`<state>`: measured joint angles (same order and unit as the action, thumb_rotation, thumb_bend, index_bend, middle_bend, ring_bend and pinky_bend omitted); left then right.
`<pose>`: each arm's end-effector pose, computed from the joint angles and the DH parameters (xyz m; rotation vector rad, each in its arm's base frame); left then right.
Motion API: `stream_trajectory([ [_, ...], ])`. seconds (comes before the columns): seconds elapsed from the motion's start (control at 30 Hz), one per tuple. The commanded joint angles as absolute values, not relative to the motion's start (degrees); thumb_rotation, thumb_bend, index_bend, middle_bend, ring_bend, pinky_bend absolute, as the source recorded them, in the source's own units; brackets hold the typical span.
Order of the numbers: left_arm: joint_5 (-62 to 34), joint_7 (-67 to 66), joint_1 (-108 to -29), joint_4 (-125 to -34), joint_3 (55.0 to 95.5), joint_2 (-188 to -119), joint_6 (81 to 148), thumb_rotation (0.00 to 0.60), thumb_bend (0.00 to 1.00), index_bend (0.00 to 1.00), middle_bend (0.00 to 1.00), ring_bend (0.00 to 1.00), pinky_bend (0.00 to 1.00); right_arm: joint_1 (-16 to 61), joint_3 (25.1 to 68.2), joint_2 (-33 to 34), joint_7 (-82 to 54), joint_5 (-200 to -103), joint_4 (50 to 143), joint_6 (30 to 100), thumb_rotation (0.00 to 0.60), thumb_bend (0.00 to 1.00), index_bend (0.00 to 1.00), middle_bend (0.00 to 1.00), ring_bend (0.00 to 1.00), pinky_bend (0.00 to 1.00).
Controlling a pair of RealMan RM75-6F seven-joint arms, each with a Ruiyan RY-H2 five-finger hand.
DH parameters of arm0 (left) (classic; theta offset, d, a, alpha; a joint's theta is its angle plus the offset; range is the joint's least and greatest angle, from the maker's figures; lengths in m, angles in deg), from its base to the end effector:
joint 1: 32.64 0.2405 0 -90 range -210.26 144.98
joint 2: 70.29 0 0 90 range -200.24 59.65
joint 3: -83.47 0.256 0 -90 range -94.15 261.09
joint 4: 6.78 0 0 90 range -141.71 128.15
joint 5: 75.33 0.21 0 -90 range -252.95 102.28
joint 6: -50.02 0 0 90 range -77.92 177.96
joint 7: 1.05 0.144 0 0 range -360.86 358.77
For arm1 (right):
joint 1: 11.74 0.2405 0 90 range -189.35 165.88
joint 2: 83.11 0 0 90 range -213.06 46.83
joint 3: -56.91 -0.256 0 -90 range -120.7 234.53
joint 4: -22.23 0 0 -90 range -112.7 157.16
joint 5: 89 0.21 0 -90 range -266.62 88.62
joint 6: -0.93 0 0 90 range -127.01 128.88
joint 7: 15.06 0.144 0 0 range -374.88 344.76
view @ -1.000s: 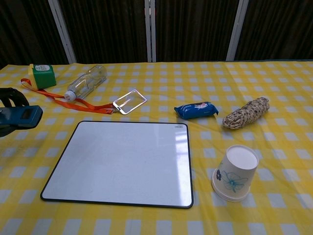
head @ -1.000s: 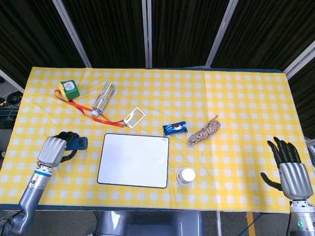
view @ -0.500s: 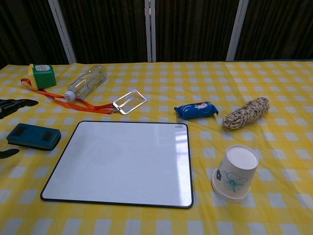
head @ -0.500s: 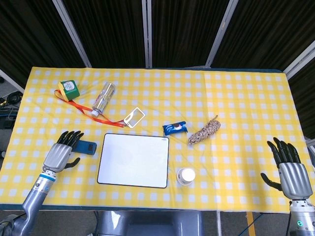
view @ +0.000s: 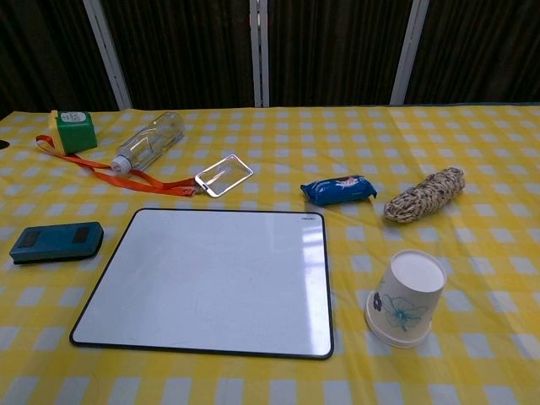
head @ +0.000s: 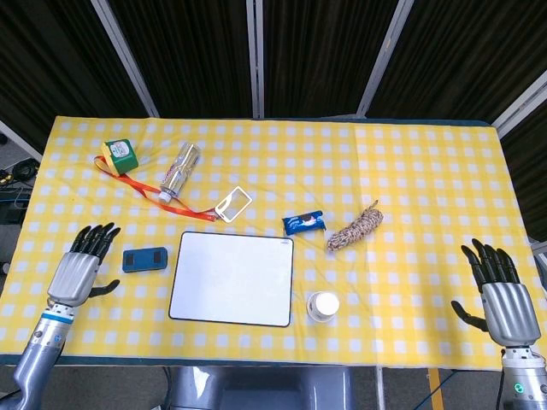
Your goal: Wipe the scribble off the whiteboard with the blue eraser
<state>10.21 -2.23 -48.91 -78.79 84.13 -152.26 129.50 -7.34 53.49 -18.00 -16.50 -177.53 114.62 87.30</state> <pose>-0.3137 0.2359 0.0672 -1.5833 -0.8663 -0.9246 -0.3028 -0.1802 0.1553 1.4030 -0.8607 0.9403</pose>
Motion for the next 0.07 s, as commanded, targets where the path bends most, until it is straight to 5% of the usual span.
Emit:
stream_trajectory([
  [0.03,10.4,-0.9,-45.7,-81.3,84.1,-149.7,133.9,0.600,0.11,0.00,0.00,0.00,0.00,-7.3,53.5,-17.9,-16.4,-177.8,114.5,87.4,0.600,0.11,0.05,0.00,0.00,0.00],
  [0.07,10.4,-0.5,-45.0,-81.7,84.0,-149.3,135.3,0.600,0.10,0.00,0.00,0.00,0.00,-7.3,53.5,-17.9,-16.4,-177.9,114.4,87.5,0.600,0.11,0.04,0.00,0.00,0.00],
])
